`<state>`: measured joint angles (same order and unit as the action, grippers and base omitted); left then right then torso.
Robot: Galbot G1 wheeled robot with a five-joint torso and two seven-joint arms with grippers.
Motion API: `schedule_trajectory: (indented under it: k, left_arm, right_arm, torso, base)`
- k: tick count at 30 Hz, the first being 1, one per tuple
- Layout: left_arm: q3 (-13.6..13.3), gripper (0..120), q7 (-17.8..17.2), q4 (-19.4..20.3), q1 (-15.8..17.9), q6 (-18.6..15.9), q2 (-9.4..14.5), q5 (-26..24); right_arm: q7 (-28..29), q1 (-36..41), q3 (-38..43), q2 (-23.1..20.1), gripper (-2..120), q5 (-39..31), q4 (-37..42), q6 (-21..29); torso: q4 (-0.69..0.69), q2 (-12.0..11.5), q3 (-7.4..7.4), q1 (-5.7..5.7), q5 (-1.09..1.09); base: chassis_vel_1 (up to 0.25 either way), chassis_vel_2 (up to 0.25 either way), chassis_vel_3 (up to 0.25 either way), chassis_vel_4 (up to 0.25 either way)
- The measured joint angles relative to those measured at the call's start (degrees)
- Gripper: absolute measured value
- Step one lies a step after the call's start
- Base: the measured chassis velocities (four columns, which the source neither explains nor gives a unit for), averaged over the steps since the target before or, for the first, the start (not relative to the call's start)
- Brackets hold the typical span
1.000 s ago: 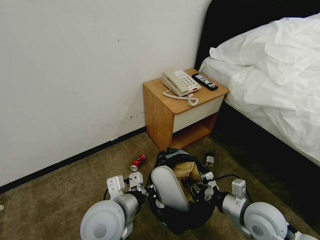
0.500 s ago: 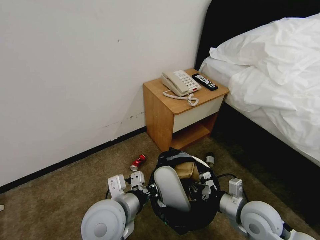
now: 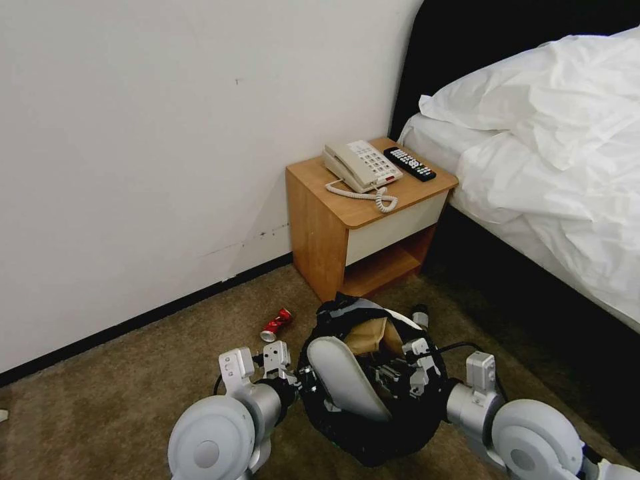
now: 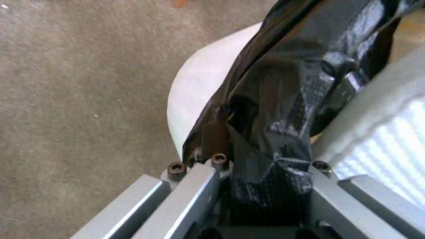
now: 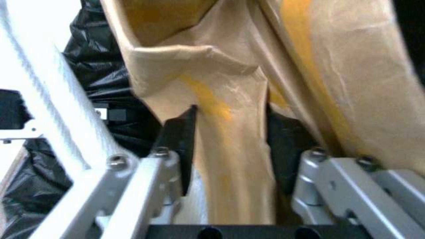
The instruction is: Pick up the trash bin, then pick up the garbage from the floor and place it into the trash bin.
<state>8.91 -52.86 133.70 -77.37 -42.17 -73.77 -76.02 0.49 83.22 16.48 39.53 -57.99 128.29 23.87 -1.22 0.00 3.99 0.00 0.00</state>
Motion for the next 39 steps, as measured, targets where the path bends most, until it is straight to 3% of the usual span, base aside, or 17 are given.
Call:
schedule_trajectory:
  k: [5,12,14,36,39]
  left_arm:
    - [0.19,0,0.17,-0.13,0.0,-0.01,-0.19,0.33]
    - [0.2,0,0.05,-0.24,0.14,-0.01,-0.42,0.48]
    - [0.23,0,-0.06,-0.24,0.2,-0.01,-0.43,0.48]
    - [0.94,0,-0.49,-0.53,0.57,-0.02,-0.24,0.66]
    - [1.14,0,-1.48,-0.63,0.42,0.03,-0.49,3.21]
  right_arm:
    - [0.22,0.98,2.56,-1.34,66,-0.8,1.98,-0.05]
    - [0.6,1.31,4.36,-1.94,86,-1.41,3.06,0.07]
    - [0.6,1.54,5.27,-2.42,97,-1.83,3.53,0.14]
    - [1.17,2.88,7.41,-3.72,100,-3.48,5.46,1.49]
    - [1.2,3.02,7.73,-3.94,100,-4.73,6.04,2.58]
  torso:
    - [-0.01,0.0,0.0,0.0,-0.01]
    - [-0.01,0.0,0.0,0.0,0.0]
    - [-0.01,0.0,0.0,0.0,0.0]
    - [-0.01,0.0,0.0,0.0,-0.01]
    - [-0.01,0.0,-0.01,0.0,0.02]
  base:
    - [0.0,0.0,0.0,0.0]
    - [0.0,0.0,0.0,0.0]
    - [0.0,0.0,0.0,0.0]
    - [0.0,0.0,0.0,0.0]
    - [0.0,0.0,0.0,0.0]
